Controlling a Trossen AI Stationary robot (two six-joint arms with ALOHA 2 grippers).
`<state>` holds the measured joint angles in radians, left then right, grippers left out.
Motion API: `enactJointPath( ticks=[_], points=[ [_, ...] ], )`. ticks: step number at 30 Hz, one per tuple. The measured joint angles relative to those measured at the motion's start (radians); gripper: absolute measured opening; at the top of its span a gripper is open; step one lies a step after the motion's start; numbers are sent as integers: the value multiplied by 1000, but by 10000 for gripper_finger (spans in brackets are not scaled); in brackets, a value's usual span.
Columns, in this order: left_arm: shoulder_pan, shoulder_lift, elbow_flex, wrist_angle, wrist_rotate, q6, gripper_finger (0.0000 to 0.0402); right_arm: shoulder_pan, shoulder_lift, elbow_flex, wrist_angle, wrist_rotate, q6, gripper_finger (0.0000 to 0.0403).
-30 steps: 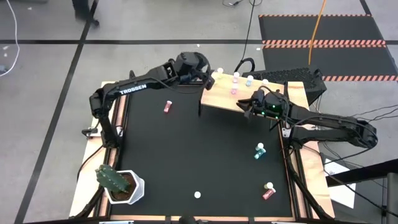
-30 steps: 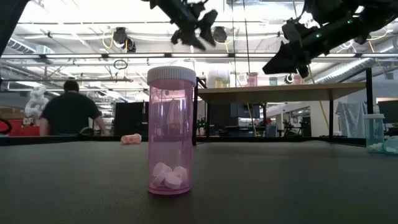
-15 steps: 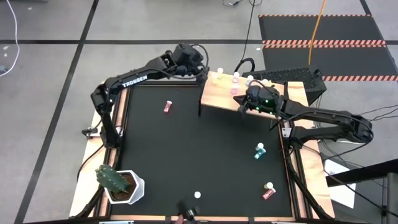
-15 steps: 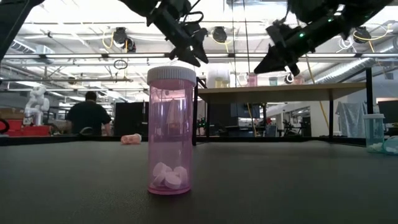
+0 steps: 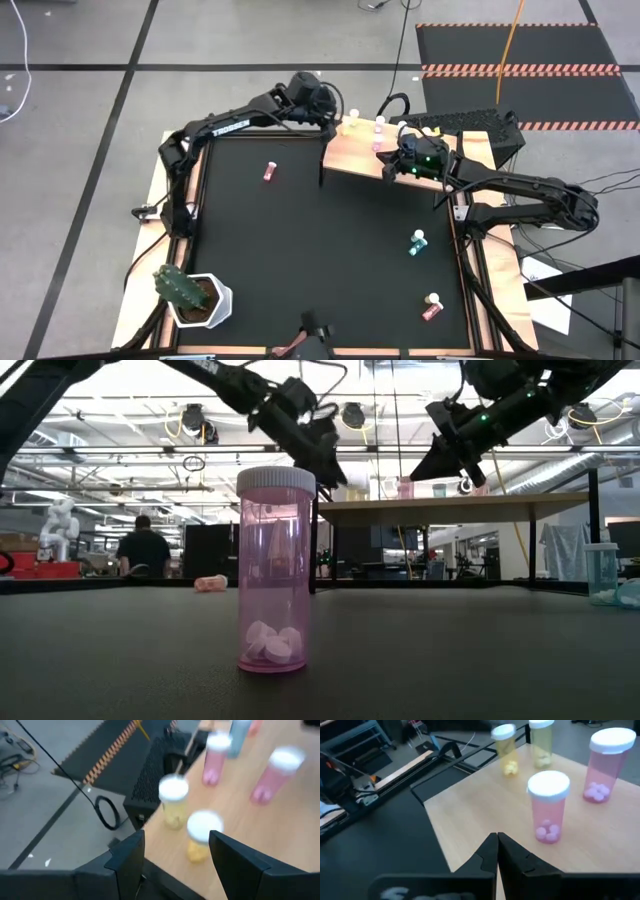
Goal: Pick and place medicine bottles onto shelf by color
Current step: Adjust the pill bottles on the shelf
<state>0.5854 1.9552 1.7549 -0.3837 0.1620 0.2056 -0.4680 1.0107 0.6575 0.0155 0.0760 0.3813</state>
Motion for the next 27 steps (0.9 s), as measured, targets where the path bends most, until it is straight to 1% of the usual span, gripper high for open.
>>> enactJointPath(
  ticks=[6, 14, 16, 19, 27],
  points=[
    [5, 18, 0, -21, 40, 40, 223, -3, -13, 0, 2, -2, 26, 2],
    [7, 20, 0, -15, 47, 109, 223, -3, -13, 0, -19, 8, 22, 2],
    [8, 20, 0, -15, 49, 110, 223, -8, -10, 0, -52, 25, 11, 2],
    [9, 20, 0, -15, 49, 105, 223, -21, 6, -1, -83, 10, -20, 2],
    [8, 20, 0, -16, 50, 94, 223, -83, 64, 0, -32, -4, -76, 2]
  ],
)
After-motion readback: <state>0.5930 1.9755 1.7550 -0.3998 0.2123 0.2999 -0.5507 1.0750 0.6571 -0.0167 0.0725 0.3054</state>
